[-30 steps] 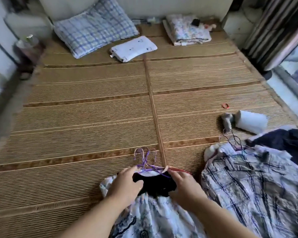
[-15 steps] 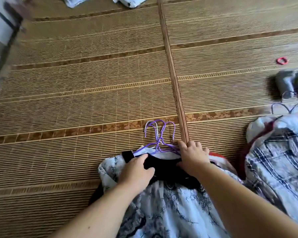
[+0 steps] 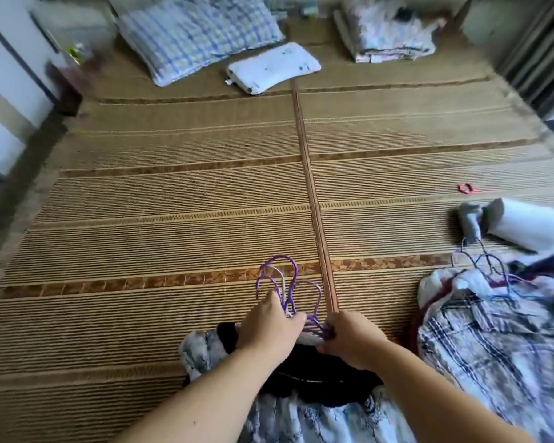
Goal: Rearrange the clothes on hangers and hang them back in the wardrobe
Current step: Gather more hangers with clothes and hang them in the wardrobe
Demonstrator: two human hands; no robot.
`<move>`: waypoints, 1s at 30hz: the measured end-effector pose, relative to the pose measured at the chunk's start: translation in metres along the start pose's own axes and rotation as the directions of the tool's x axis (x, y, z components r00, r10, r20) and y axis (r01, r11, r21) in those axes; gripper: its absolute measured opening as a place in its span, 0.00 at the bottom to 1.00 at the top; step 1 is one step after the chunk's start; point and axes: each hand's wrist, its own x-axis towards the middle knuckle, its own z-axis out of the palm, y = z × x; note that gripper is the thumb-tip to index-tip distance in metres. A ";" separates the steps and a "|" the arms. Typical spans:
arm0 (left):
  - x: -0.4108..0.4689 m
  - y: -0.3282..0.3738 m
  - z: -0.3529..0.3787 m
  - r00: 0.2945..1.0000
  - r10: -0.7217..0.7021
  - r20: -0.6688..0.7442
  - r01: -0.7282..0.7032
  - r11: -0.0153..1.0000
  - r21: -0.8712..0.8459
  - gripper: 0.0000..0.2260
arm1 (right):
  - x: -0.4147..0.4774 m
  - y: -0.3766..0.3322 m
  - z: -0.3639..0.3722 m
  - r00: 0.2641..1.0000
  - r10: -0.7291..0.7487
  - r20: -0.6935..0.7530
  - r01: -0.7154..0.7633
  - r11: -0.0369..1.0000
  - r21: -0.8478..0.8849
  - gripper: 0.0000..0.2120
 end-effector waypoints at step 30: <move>-0.430 0.004 -0.352 0.470 0.119 -0.875 -0.441 0.890 -0.116 0.16 | -0.405 -0.300 -0.214 0.633 -0.766 -0.112 0.757 0.583 0.297 0.16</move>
